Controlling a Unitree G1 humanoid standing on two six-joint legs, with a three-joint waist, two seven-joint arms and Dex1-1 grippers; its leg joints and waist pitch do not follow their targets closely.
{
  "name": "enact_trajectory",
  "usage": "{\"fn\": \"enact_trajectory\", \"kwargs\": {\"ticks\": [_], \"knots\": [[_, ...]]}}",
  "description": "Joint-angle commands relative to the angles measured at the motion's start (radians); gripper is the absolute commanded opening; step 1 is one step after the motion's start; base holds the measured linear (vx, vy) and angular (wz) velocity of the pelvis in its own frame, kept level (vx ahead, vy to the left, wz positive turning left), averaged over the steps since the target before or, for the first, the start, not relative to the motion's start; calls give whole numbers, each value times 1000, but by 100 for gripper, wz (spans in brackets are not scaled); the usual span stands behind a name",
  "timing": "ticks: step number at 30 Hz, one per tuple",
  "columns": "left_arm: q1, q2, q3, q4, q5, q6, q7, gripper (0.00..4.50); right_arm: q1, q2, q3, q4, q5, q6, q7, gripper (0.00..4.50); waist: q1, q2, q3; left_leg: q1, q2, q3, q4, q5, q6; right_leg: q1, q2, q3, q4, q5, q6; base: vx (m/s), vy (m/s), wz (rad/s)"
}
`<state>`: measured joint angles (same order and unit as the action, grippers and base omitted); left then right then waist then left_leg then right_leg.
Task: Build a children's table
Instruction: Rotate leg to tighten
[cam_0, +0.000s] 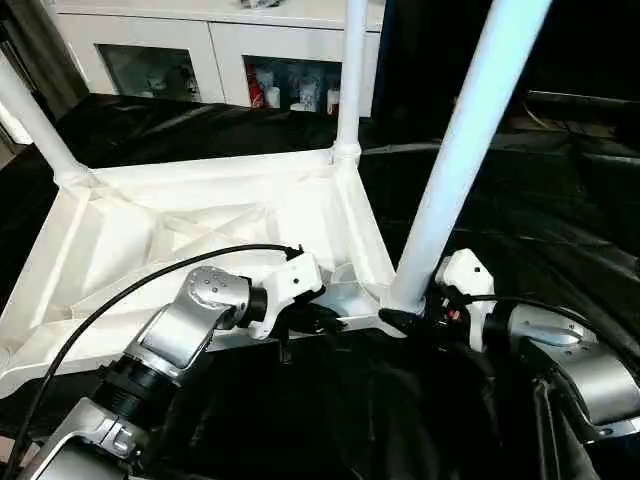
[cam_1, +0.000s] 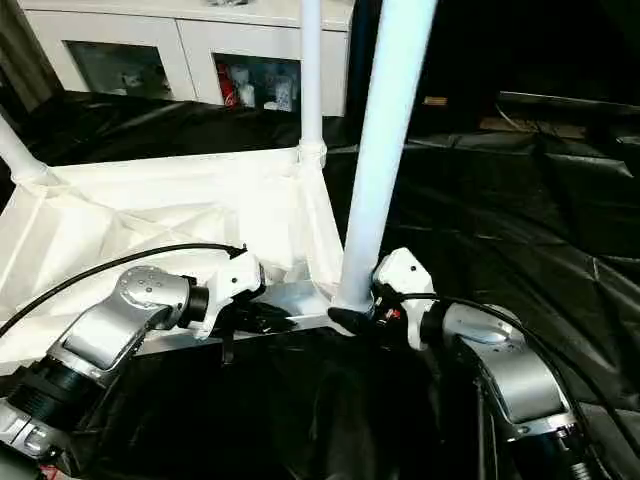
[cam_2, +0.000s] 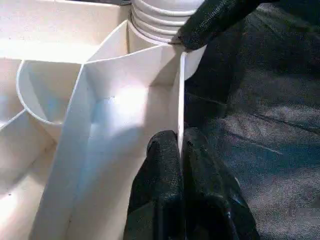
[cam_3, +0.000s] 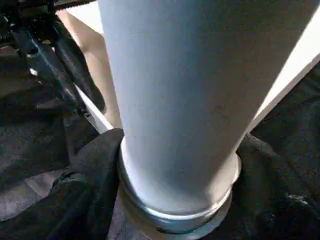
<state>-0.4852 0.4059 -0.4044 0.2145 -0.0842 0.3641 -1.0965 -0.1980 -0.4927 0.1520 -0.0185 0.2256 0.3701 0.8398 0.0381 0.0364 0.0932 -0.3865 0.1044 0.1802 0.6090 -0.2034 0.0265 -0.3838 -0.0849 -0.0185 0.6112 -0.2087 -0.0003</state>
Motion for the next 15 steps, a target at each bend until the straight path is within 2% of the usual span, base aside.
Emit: {"fn": "enact_trajectory", "kwargs": {"ticks": [1, 4, 6, 7, 9, 10, 11, 12, 13, 14, 15], "knots": [[-14, -24, 23, 18, -19, 1, 20, 0, -11, 38, -1, 23, -5, -11, -48, 281, 4, -17, -55, 18, 122, -53, -92, -185, 77, 32, -90, 44, -70, -124, -306, 0, 0, 0], [-33, -57, 35, 41, -12, 13, 69, 0, -25, 83, -10, 59, -33, -21, -133, 276, -1, -17, -50, 20, 119, -53, -95, -224, 52, 25, -88, 44, -76, -183, -300, 0, 0, 0], [-77, -137, 58, 92, 6, 47, 183, 0, -58, 176, -34, 134, -82, -10, -311, 276, -5, -15, -48, 21, 118, -54, -98, -246, 27, 21, -86, 44, -77, -219, -295, 0, 0, 0], [-82, -146, 60, 98, 8, 51, 198, 0, -62, 188, -38, 142, -85, -5, -331, 276, -7, -17, -48, 23, 116, -55, -98, -259, 11, 20, -87, 45, -81, -243, -287, 0, 0, 0], [-113, -203, 75, 136, 17, 66, 275, 0, -92, 257, -71, 183, -86, 28, -441, 275, -4, -17, -48, 23, 116, -56, -100, -263, 0, 20, -89, 46, -83, -254, -273, 0, 0, 0], [-125, -227, 77, 152, 22, 64, 304, 0, -106, 284, -83, 200, -88, 39, -485, 275, -4, -17, -47, 23, 116, -55, -100, -264, 0, 17, -88, 47, -84, -251, -271, 0, 0, 0], [-145, -264, 81, 178, 31, 58, 349, 0, -128, 329, -102, 228, -94, 55, -558, 275, -3, -22, -48, 24, 115, -52, -100, -250, 3, 17, -86, 48, -84, -231, -267, 0, 0, 0], [-161, -295, 69, 199, 43, 43, 371, 0, -152, 359, -89, 252, -108, 42, -587, 275, -3, -21, -50, 23, 114, -50, -99, -226, 10, 18, -88, 48, -83, -205, -269, 0, 0, 0], [-163, -301, 59, 202, 50, 34, 370, 0, -158, 367, -75, 256, -119, 27, -590, 275, -2, -26, -50, 23, 113, -47, -99, -213, 18, 17, -87, 46, -83, -190, -268, 0, 0, 0], [-164, -304, 51, 203, 54, 30, 368, 0, -162, 374, -71, 258, -121, 17, -591, 275, 1, -26, -51, 21, 114, -47, -98, -199, 24, 21, -89, 47, -82, -175, -266, 0, 0, 0], [-163, -307, 42, 204, 62, 25, 361, 0, -163, 386, -71, 257, -109, 7, -575, 310, 5, -26, -54, 19, 115, -42, -95, -155, 55, 25, -91, 46, -77, -112, -265, 0, 0, 0]]}}
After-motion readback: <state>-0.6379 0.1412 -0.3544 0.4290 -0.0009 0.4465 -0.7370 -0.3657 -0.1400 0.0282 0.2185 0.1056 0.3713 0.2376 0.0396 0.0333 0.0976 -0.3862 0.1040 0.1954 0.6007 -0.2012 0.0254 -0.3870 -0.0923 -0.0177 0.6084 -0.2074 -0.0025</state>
